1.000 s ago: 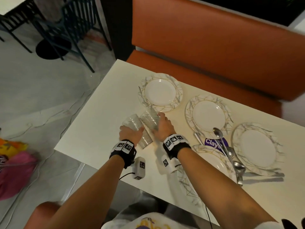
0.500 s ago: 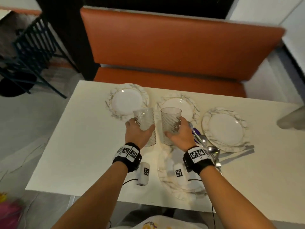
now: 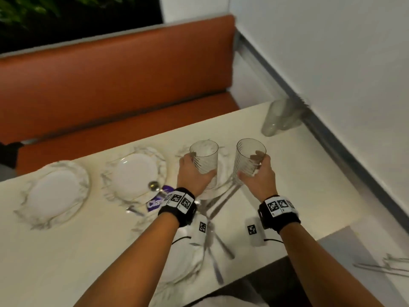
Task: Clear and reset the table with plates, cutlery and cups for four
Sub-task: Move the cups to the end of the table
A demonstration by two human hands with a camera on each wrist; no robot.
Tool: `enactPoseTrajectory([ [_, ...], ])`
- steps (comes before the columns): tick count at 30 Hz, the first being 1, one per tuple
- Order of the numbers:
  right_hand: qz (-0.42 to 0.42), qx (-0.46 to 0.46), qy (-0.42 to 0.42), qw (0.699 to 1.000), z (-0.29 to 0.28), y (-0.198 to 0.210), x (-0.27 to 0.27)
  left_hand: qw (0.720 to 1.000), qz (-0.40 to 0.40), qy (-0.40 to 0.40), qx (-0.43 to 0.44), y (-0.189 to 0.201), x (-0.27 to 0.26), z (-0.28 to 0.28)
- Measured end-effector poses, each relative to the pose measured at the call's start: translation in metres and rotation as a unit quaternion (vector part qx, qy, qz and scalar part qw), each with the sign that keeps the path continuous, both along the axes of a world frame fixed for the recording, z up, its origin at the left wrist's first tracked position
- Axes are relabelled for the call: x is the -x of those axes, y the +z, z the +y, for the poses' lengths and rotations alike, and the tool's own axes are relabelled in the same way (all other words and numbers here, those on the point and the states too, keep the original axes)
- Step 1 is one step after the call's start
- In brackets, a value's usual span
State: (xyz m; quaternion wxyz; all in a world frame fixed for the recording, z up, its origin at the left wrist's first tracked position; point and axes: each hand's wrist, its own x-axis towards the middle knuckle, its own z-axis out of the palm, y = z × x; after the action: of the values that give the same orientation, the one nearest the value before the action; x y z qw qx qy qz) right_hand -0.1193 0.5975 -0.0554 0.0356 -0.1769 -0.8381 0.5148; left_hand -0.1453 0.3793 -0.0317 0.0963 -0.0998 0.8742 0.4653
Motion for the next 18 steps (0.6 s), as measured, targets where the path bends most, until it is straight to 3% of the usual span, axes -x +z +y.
enactPoseTrajectory([
  [8, -0.014, -0.01, -0.094, 0.995, 0.13, -0.047, 0.023, 0.998, -0.003, -0.041, -0.043, -0.03, 0.048, 0.135],
  [18, 0.011, 0.019, -0.095, 0.995, 0.195, -0.075, 0.051, 0.994, 0.027, -0.034, -0.099, -0.067, 0.069, 0.215],
])
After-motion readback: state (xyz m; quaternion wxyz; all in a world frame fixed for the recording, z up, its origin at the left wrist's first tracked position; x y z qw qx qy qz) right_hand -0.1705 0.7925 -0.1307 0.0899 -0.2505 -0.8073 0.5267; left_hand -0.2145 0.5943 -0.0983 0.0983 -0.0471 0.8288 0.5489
